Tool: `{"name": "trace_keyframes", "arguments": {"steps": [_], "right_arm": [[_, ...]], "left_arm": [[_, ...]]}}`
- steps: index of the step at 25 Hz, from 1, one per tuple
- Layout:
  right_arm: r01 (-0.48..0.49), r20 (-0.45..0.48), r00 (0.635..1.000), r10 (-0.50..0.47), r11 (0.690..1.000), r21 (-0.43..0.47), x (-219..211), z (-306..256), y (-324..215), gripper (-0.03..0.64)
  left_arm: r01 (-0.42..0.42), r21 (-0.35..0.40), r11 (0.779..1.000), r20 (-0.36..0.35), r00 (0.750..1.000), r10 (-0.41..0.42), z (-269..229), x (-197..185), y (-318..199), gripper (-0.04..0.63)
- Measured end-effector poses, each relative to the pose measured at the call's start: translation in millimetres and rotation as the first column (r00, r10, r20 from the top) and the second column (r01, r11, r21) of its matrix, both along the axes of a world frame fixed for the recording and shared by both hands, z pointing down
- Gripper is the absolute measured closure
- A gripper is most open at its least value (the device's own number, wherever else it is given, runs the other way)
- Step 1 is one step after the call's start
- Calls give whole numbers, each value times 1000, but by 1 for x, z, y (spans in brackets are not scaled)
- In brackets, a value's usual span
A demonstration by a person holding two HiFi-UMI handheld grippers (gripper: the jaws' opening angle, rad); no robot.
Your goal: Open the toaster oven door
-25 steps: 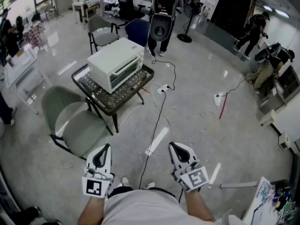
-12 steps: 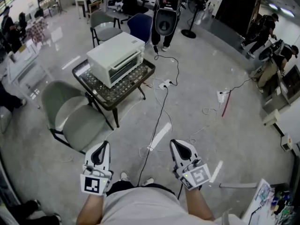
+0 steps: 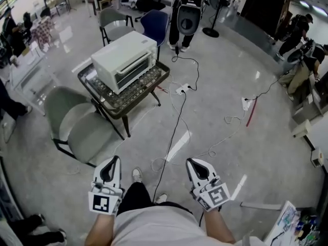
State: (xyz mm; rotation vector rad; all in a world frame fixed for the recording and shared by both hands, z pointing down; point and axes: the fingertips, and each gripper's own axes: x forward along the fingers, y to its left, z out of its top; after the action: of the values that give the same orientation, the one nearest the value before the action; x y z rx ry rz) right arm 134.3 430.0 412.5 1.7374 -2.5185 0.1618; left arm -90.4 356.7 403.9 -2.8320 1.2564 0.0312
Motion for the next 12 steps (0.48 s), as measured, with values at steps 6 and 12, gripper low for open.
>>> {"name": "trace_keyframes", "arguments": {"steps": [6,12], "right_arm": [[31,-15,999,-31,999,-19,-2,10,-68,595],[52,-25,998,-54,997,-53,-13,11,-187,595]], "left_arm": [[-27,4,1000,-9,1000,27,10,21,-70,574],[-26,12,1000,-51,998,26,16,18,-186,574]]}}
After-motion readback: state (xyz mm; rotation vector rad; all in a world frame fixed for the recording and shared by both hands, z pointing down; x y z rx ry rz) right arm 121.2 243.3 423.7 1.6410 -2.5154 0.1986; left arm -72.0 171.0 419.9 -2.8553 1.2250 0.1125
